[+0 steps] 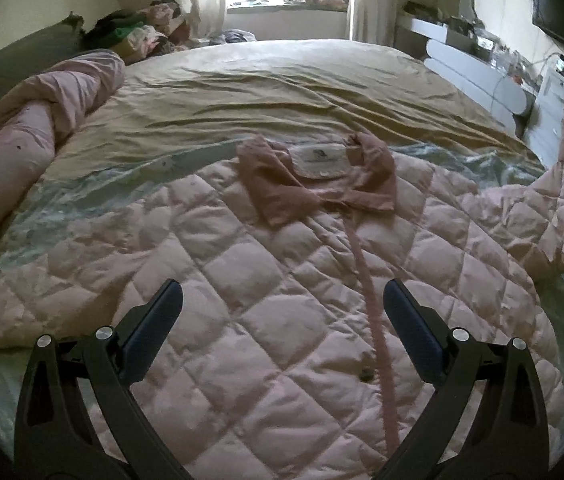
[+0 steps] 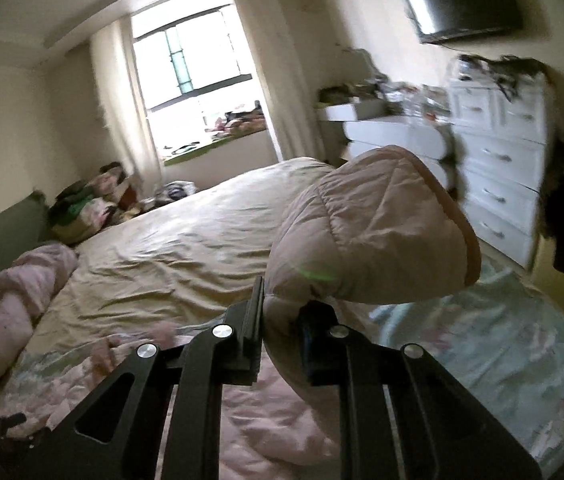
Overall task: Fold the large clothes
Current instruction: 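Lift the sleeve with the right tool and fold it across the jacket body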
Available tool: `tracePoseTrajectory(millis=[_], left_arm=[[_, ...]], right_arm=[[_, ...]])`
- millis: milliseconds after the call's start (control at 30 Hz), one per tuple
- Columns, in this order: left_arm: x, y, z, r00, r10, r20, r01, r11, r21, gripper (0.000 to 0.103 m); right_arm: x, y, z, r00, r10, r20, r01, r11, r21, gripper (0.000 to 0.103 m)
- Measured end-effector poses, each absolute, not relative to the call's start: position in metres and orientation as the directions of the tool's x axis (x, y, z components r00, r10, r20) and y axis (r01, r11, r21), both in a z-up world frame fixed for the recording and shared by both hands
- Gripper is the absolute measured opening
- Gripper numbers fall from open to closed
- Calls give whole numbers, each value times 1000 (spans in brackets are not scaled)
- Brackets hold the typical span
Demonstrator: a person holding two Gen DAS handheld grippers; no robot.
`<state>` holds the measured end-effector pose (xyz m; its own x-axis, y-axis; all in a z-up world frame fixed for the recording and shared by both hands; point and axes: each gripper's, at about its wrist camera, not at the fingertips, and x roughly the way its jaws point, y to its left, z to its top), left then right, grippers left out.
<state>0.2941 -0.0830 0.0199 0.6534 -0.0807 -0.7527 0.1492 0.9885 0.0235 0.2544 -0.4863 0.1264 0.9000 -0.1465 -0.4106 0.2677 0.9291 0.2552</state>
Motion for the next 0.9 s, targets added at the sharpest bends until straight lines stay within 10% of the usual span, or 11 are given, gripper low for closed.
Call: tracePoseTrajectory(millis=[900], left_arm=[[306,26,34,640,-101,-761,34,994,-103,94]], right_arm=[[340,-244,108,868,200,-454,-144,977,155,14]])
